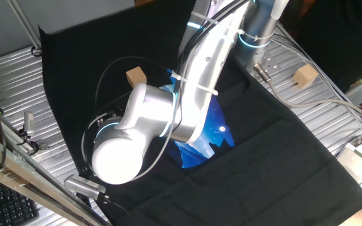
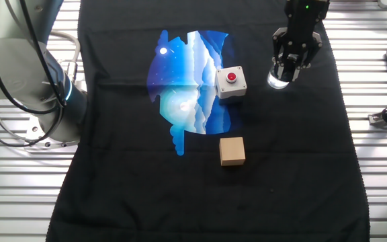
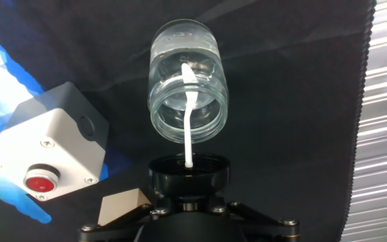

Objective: Screw the lid onto the jar

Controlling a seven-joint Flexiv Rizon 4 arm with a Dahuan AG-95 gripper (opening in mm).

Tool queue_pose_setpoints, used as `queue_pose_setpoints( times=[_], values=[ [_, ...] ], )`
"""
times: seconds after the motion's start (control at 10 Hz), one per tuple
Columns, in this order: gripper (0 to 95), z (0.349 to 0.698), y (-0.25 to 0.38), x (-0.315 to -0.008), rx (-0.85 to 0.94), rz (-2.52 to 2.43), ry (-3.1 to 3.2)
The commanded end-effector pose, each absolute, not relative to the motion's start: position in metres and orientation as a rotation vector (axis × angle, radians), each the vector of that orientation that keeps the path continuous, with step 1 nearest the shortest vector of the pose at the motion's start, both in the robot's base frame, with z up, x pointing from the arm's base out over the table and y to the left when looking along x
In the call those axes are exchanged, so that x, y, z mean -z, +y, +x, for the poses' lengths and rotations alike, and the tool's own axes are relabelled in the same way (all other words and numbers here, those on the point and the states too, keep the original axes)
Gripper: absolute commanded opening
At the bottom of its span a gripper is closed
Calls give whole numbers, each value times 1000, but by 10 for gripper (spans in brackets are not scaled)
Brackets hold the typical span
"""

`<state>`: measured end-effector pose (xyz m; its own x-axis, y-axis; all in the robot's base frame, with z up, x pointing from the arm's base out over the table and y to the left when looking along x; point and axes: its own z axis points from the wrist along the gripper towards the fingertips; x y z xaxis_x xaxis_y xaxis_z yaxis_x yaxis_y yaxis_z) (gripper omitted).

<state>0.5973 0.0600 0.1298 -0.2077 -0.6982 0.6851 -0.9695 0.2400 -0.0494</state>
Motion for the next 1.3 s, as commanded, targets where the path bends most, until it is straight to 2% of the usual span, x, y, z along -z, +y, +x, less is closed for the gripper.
queue_pose_setpoints(
  times=[0.1,1.3],
  values=[
    [0,597,60,-130,-661,1518,-1981],
    [0,597,60,-130,-657,1523,-1997]
  ],
)
